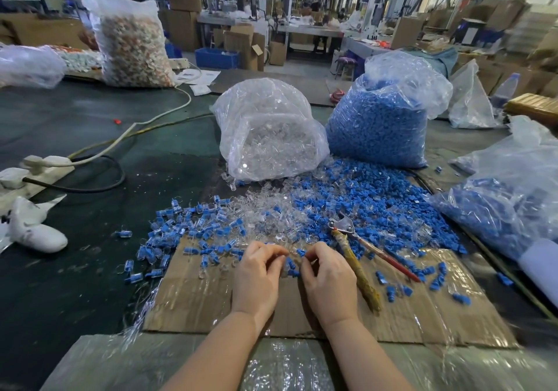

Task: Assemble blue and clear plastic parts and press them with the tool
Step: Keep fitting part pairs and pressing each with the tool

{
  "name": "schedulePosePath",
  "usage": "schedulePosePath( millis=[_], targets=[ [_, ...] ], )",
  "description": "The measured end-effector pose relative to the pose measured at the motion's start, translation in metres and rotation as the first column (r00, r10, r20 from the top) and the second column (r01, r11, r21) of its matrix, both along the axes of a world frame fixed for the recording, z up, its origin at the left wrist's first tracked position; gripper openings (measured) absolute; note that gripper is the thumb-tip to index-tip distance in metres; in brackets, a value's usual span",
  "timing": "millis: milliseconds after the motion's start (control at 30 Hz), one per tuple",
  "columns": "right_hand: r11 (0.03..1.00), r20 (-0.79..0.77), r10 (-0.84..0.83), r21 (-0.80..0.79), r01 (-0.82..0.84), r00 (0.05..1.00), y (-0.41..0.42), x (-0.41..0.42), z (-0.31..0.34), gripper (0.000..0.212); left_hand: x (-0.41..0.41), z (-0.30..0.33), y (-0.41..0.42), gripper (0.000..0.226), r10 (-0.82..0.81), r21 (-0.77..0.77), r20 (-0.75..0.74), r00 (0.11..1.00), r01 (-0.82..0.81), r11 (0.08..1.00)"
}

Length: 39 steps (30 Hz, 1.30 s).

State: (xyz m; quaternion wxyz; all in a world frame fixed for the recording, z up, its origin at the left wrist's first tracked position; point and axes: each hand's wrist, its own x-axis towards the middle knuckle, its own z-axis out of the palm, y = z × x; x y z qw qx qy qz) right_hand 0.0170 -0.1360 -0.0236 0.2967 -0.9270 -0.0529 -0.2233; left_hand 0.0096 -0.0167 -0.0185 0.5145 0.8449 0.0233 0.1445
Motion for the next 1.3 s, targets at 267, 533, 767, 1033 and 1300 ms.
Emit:
schedulePosePath(
  millis=[267, 533, 767, 1033, 1300],
  targets=[
    [1.0, -0.012, 0.004, 0.001, -0.004, 1.0, -0.0008, 0.0003, -0.0004, 0.015, 0.0, -0.0001, -0.0012, 0.014, -0.007, 0.055, 0.006, 1.0, 0.007, 0.998],
    [1.0, 0.012, 0.023, -0.015, -0.023, 1.0, -0.0012, -0.0005, 0.0005, 0.012, -0.0014, -0.0029, -0.0011, 0.01, 0.016, -0.066, -0.038, 0.999, -0.018, 0.998],
    [0.993, 0.061, 0.117, 0.016, -0.118, 0.991, -0.0027, -0.0022, 0.0025, 0.01, 0.0001, -0.0051, 0.0008, 0.028, 0.02, -0.093, -0.035, 0.999, -0.024, 0.995],
    [0.984, 0.115, 0.174, 0.023, -0.178, 0.978, -0.0017, -0.0042, 0.0046, 0.013, -0.0002, -0.0009, -0.0001, 0.031, -0.004, -0.166, -0.071, 0.997, -0.008, 0.986],
    [0.985, 0.098, 0.174, -0.008, -0.174, 0.98, -0.0006, -0.0052, 0.0054, 0.014, -0.0013, -0.0003, 0.0003, 0.031, -0.056, -0.112, -0.048, 0.997, 0.051, 0.992]
  ],
)
